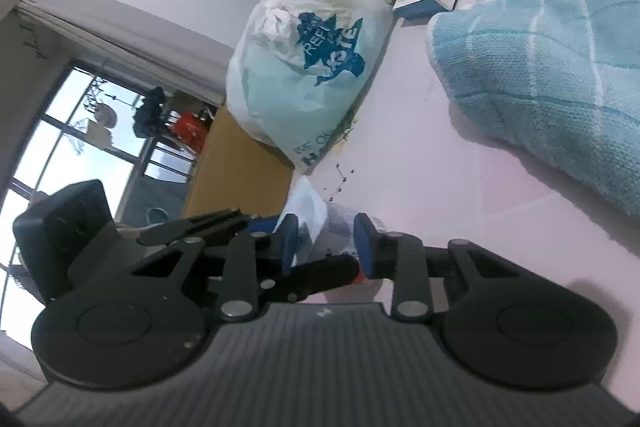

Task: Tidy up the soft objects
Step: 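Grasp the clear-lidded yogurt cup with the left gripper while the right holds the white cup, then carry both cups over the cardboard box and open both grippers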

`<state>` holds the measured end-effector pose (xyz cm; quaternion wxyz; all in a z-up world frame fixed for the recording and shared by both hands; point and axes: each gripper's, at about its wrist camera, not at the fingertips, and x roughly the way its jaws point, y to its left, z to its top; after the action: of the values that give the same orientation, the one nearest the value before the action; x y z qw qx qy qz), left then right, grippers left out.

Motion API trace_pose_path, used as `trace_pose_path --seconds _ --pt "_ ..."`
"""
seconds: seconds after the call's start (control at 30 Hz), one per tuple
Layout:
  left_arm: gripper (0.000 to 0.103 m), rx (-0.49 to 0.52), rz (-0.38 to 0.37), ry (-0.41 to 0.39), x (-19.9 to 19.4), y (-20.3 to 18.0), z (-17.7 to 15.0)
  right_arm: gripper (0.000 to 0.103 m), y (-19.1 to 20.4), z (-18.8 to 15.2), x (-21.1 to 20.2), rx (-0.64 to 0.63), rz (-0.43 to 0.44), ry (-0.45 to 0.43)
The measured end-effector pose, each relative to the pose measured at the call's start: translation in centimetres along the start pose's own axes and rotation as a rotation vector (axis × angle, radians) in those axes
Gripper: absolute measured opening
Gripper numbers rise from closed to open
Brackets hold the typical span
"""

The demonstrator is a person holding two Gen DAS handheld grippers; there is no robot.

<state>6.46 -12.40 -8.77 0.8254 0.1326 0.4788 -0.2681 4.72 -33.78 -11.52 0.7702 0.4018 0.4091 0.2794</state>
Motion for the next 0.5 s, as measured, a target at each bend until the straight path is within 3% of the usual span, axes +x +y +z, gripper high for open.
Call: trace_pose_path --seconds 0.27,0.5 --pt "0.064 -0.022 -0.011 -0.028 -0.8 0.1 -0.1 0.027 0.8 0.0 -0.4 0.013 -0.018 -0.004" --pt "0.063 -0.052 0.001 -0.124 -5.9 0.7 -0.1 0.027 4.9 0.6 -1.3 -0.051 0.014 -0.007"
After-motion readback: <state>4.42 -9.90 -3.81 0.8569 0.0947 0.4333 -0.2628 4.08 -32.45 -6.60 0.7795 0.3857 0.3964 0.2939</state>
